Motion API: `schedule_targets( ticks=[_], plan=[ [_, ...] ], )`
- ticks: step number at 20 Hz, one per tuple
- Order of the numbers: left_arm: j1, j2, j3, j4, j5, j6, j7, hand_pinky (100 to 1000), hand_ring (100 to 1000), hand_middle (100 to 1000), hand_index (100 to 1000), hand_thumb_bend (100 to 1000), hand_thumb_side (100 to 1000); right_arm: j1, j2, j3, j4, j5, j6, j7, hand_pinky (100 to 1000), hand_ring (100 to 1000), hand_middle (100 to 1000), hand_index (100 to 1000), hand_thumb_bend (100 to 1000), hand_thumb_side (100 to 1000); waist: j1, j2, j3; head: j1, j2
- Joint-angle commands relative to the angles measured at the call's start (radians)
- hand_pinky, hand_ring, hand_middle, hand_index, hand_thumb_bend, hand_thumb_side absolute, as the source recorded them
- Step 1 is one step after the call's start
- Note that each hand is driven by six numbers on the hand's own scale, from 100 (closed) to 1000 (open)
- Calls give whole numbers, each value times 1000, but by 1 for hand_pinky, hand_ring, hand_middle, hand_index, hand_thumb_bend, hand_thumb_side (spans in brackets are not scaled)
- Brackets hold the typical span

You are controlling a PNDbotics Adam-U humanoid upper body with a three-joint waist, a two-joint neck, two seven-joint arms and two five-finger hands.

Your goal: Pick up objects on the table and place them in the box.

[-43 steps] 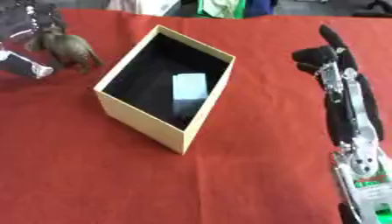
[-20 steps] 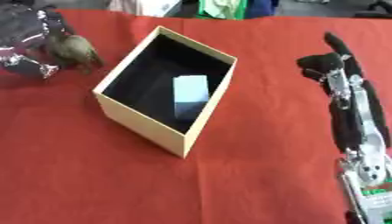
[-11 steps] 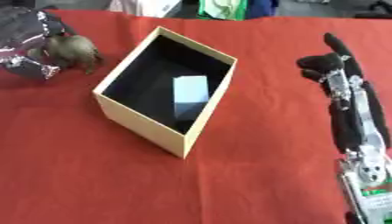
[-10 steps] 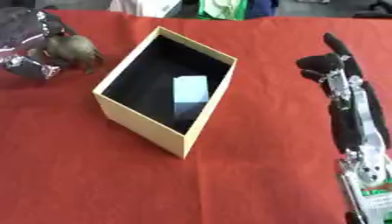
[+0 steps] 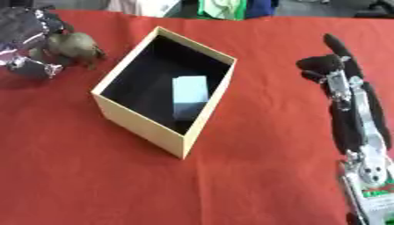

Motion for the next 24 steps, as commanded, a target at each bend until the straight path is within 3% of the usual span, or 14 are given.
schedule_targets(
  ticks=[1,15,24],
  plan=[
    [-17,16,3,-16,2,24,34,281,405,298,300,100,100,-2,-12,-4,-13,-6,-1,3,811,790,660,1000,100,948,3,-31,1,-4,-1],
    [-20,31,-11,-80,22,35,37,245,373,262,266,100,100,19,-3,-6,-15,-1,0,5,811,791,660,1000,100,937,14,-71,21,-21,36],
    [-36,12,-47,-187,95,8,-56,251,378,267,270,100,100,32,12,-4,-22,3,2,5,811,791,659,1000,100,924,29,-110,28,-43,81]
  ],
)
